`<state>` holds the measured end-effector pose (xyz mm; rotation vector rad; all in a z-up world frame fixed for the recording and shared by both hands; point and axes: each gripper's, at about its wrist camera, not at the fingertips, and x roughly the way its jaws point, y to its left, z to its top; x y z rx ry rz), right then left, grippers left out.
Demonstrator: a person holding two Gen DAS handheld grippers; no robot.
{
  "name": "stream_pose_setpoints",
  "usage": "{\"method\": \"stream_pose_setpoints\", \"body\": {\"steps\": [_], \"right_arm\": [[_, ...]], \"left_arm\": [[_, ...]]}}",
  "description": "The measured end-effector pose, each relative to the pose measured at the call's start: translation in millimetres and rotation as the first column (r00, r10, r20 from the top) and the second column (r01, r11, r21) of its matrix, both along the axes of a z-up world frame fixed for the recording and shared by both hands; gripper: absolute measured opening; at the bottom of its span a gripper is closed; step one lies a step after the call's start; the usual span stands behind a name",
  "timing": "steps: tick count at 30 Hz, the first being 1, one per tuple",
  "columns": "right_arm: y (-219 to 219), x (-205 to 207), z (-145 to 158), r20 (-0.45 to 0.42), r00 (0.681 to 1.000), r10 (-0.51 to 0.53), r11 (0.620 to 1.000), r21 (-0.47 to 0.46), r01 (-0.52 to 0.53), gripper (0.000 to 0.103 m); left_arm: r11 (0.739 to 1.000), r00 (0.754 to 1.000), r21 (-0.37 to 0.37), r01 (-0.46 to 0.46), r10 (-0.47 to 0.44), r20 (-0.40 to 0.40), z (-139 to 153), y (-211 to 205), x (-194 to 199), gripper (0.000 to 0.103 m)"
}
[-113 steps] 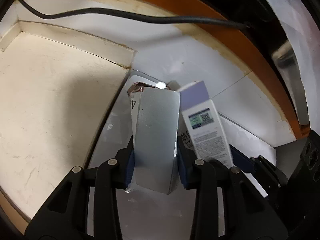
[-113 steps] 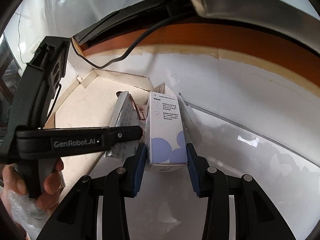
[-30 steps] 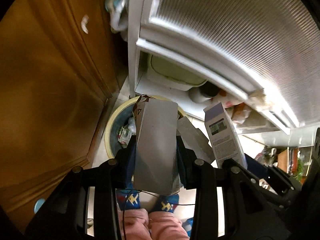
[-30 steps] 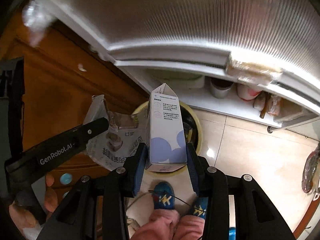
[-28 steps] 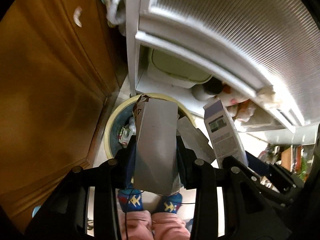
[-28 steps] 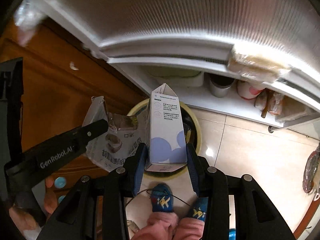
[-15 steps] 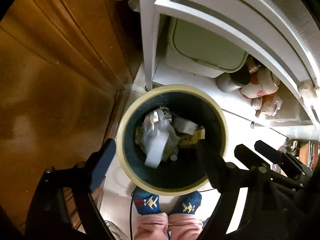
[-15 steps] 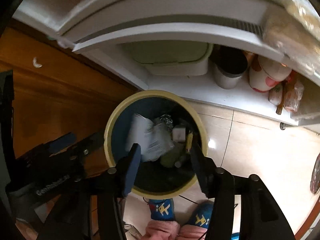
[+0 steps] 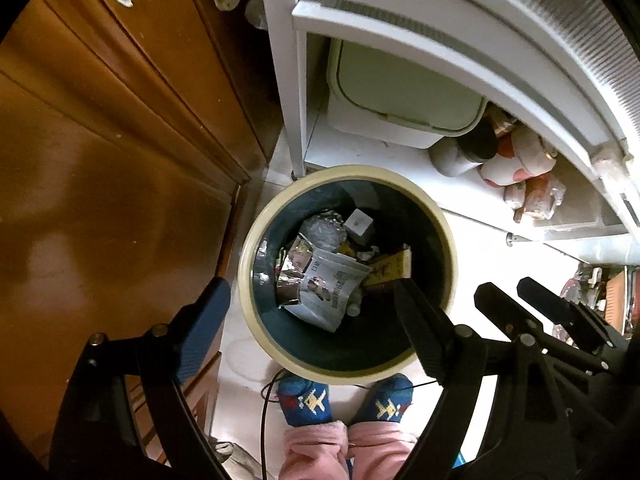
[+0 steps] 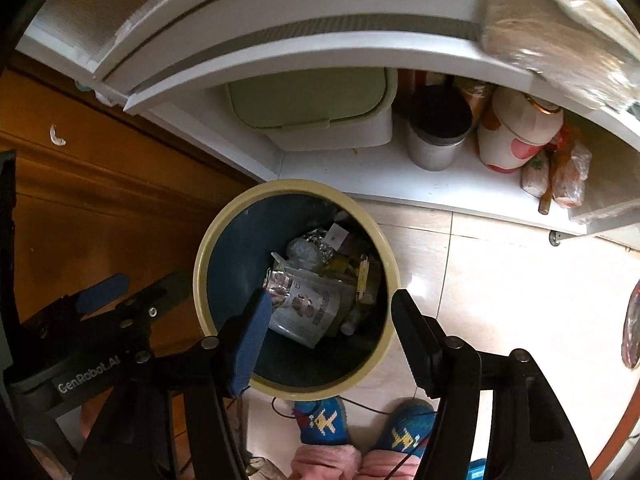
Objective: Collect trash
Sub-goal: 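Carry the blister tray and white-blue box over the bin and release both, then raise both tools from the bin back toward the counter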
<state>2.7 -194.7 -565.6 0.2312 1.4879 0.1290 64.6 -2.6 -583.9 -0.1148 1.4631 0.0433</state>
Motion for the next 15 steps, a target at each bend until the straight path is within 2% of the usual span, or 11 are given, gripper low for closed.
{"method": "stream_pose_setpoints", "body": {"steps": [6,12,15], "right_arm": [[-7.0,-4.1,35.7,0.015,0.999,-0.031,1.0,0.004,0.031,0.064],[-14.6,-8.2,94.1,0.051,0.998,-0.049,0.999,0.019,0.048,0.064],[-20.4,-9.6,130.6,0.077,0.995,-0.06,0.998,0.025,0.058,0.064]], "left_arm": [[1.0,1.0,-0.012,-0.001,0.001,0.002,37.7,-2.6,-4.2,0.082],[1.0,0.999,-0.022,0.007,-0.006,0.043,101.3,-6.6,-10.0,0.082],[0.999,0.997,-0.028,0.018,-0.016,0.082,143.8,-11.3,-12.7,0.082]]}}
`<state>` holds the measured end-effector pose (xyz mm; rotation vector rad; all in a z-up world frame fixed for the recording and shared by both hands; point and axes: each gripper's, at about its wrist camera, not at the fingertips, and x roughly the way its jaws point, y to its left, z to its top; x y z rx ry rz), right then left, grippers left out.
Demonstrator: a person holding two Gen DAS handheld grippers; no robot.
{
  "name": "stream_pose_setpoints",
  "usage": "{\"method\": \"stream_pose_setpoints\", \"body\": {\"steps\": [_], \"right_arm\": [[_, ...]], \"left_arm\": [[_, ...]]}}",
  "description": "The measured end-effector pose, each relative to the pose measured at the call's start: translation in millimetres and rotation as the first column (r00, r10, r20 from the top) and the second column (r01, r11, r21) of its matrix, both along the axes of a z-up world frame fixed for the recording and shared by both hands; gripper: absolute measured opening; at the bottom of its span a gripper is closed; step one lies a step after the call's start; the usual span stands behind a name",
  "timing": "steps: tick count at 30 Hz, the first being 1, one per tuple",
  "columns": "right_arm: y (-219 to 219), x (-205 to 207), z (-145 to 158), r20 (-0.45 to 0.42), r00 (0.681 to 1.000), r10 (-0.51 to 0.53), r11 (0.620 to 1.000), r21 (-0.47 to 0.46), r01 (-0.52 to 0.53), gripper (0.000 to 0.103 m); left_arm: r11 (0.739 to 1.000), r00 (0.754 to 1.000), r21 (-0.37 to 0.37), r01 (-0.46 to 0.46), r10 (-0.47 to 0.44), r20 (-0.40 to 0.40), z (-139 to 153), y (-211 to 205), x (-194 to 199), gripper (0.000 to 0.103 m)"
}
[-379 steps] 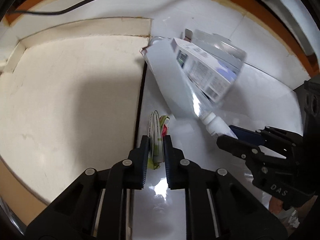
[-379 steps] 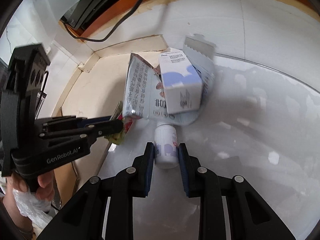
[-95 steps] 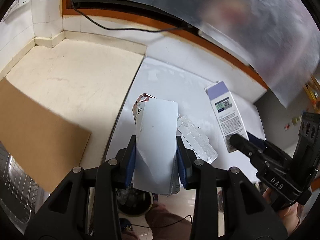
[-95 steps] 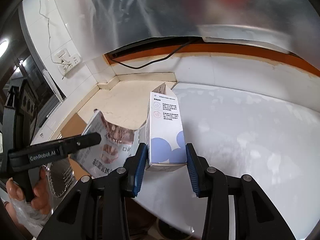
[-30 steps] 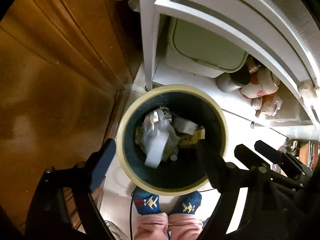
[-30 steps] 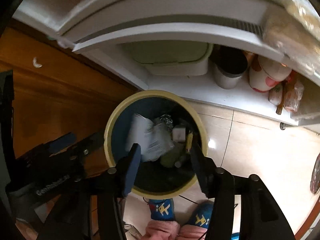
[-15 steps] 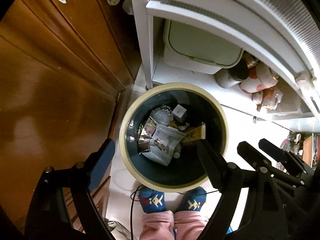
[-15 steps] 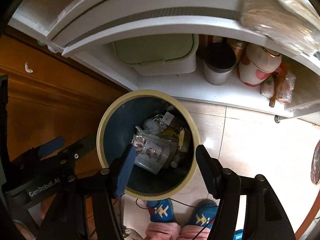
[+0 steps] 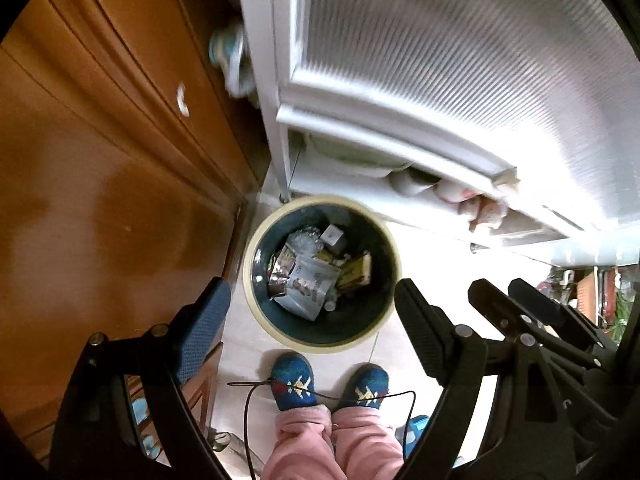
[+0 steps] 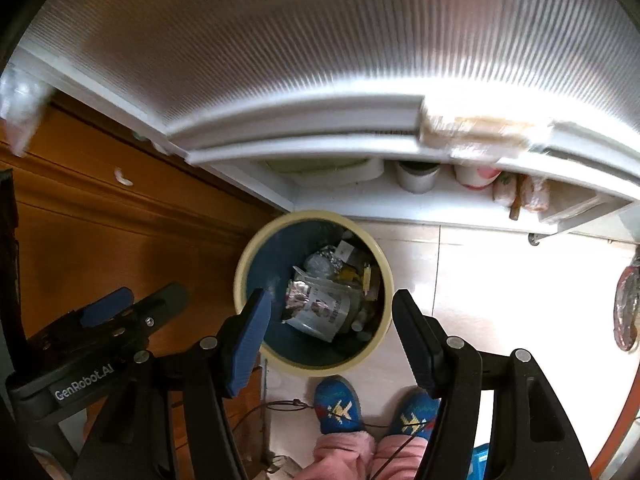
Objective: Collect trash
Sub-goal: 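Raise both tools from the bin back toward the counter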
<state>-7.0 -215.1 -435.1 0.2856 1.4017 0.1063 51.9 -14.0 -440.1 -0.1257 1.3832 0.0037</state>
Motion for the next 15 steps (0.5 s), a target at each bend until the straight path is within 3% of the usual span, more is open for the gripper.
{"method": "stream_pose_setpoints", "body": {"steps": [15], "right_arm": [[-11.8,-14.3,204.1,0.17,0.985,0.028,0.999,-0.023,-0.024,0.065]], "left_arm": [[0.999,0.987,-0.003,0.036,-0.036,0.158,214.9,-20.2,-29.8,0.082]]}}
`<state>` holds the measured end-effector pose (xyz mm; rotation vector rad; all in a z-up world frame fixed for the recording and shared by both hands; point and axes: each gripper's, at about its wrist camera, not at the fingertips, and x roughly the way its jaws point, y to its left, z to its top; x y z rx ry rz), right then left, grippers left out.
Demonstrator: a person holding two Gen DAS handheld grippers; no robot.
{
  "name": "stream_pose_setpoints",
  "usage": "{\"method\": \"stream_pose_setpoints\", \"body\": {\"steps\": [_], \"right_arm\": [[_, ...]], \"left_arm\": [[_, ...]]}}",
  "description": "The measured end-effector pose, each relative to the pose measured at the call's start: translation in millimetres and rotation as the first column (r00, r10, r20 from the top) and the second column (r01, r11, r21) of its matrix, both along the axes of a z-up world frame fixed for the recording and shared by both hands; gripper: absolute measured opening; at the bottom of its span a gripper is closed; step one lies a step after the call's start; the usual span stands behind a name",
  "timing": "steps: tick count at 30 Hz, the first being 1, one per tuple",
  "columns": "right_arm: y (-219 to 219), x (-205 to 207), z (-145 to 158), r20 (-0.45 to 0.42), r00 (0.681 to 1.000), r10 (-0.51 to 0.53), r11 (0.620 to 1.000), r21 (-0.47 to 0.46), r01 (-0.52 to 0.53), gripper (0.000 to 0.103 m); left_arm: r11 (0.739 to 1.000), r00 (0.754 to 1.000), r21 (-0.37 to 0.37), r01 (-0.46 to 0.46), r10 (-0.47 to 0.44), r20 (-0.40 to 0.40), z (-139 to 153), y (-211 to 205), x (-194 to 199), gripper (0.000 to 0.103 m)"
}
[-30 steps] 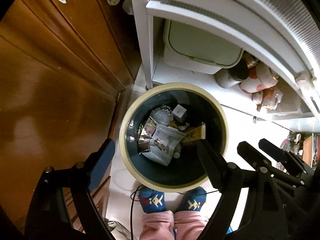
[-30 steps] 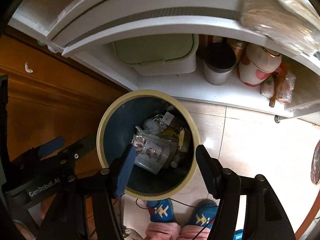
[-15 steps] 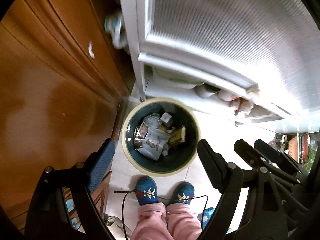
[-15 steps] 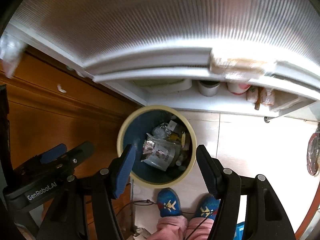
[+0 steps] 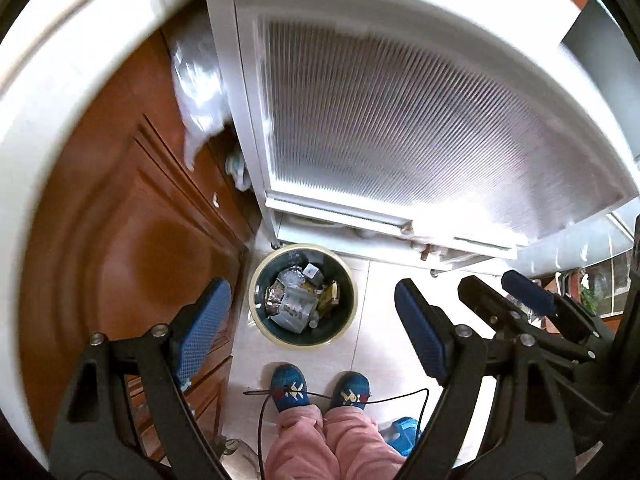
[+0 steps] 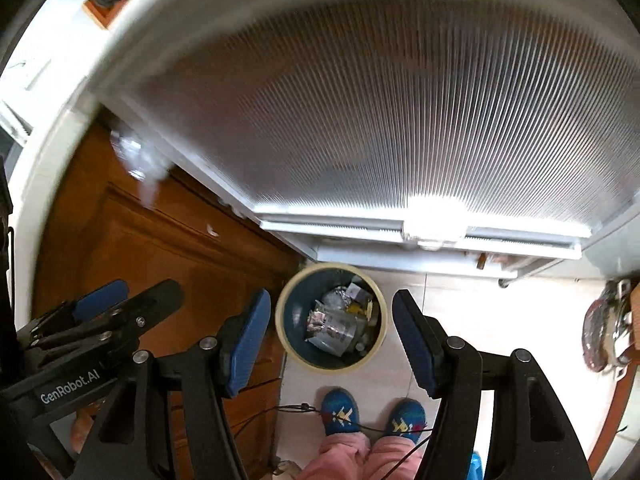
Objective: Collect trash
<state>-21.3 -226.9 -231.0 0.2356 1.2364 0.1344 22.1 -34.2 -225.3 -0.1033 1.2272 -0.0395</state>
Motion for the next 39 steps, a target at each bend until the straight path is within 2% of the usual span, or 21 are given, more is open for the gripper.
{"method": "stream_pose_setpoints", "body": {"steps": [6,13,20,24,29,39], "right_arm": [[3.2,-12.8,81.0,0.046,0.999,0.025,1.0,-0.002,-0.025,0.065],[0.5,-24.3,165.5,0.11,0.993,0.047,0.999,0.009,-0.048,0.065],[-4.5,-34.1,245.1,0.197,0.979,0.048,0.998,0.026,-0.054,0.067],[-8.9,-39.9,287.1,0.252,0.967,0.042,0.999,0.018,-0.049,0.069],[-16.1,-48.0,322.9,0.303,0.952,0.035,0.999,0.007,-0.039,0.071],[-17.3,-58.7,361.6,0.378,0.925,0.035,0.999,-0.027,-0.027,0.073]], "left_arm": [[1.0,0.999,-0.004,-0.012,0.012,0.046,77.0,0.6,-15.9,0.082],[1.0,0.996,0.009,-0.026,0.025,0.084,144.3,-0.4,-31.1,0.082],[0.999,0.982,0.019,-0.034,0.03,0.187,213.6,-5.8,-46.2,0.082],[0.999,0.972,0.02,-0.043,0.037,0.232,238.7,-9.3,-49.8,0.082],[0.998,0.954,0.043,-0.049,0.034,0.297,267.8,-16.4,-54.8,0.082],[0.994,0.939,0.077,-0.073,0.043,0.341,287.8,-19.4,-58.9,0.082]]}}
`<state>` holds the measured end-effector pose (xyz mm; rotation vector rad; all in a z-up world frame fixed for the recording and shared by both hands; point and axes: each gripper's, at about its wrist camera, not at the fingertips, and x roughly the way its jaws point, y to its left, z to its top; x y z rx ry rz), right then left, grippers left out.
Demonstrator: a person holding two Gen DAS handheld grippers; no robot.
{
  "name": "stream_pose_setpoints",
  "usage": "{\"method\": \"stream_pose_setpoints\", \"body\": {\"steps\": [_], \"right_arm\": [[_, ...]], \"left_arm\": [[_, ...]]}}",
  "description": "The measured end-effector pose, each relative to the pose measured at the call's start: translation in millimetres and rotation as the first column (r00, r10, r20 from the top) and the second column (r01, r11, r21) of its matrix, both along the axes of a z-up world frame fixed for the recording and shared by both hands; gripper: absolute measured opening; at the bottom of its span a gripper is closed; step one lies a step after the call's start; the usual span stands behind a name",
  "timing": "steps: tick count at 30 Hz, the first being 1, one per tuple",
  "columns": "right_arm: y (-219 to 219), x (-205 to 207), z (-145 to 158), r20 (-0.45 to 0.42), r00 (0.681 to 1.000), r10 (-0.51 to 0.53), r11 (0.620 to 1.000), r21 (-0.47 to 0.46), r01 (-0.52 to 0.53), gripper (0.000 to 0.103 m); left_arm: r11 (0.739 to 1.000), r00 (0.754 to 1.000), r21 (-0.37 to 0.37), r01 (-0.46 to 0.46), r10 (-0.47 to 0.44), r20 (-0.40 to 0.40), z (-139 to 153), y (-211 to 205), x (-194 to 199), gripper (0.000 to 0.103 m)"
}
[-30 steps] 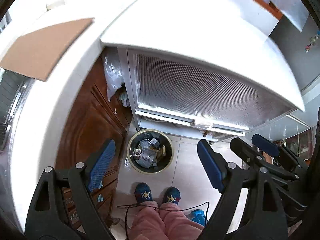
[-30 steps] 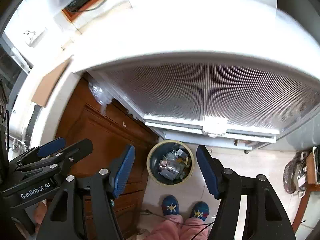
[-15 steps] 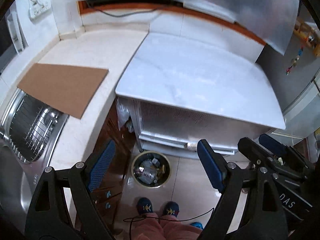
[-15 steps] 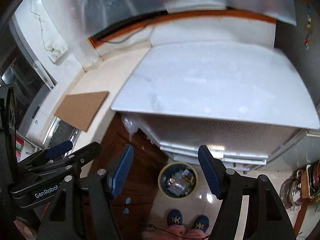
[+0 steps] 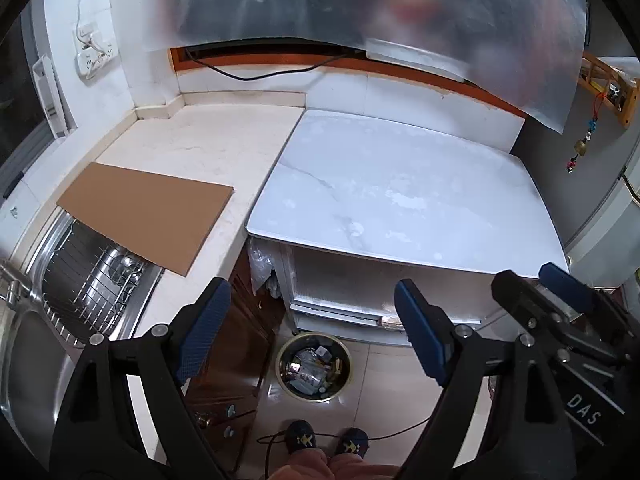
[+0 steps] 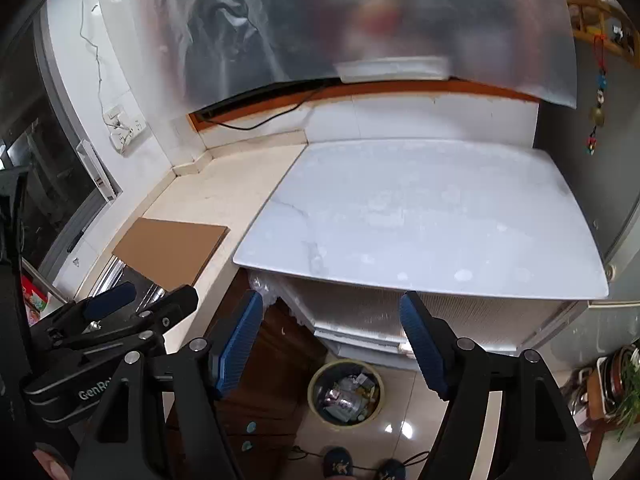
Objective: Collect trash
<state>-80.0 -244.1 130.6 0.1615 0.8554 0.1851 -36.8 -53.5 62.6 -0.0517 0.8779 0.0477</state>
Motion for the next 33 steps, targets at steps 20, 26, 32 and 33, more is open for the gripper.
{"method": "stream_pose_setpoints", "body": {"steps": [20,26,32,33], "right_arm": [[8.9,-1.2,7.0,0.037,0.999,0.007,1.0,-0.016,-0.006,0.078],[13.8,-2.4,10.5,0.047,0.999,0.002,1.0,-0.027,-0.001,0.079],[14.1,-2.4,10.4,0.046,0.999,0.0,1.0,-0.03,0.001,0.079],[13.6,-2.4,9.6,0.045,0.999,-0.001,1.0,-0.031,0.002,0.079]], "left_arm": [[0.999,0.999,0.029,-0.037,0.036,0.018,6.3,4.9,-5.7,0.082],[0.999,0.999,0.027,-0.039,0.038,0.019,6.6,6.7,-6.6,0.082],[0.999,0.999,0.027,-0.041,0.041,0.015,6.4,6.7,-8.8,0.082],[0.999,0.999,0.029,-0.041,0.04,0.015,6.3,6.4,-9.5,0.082]]}}
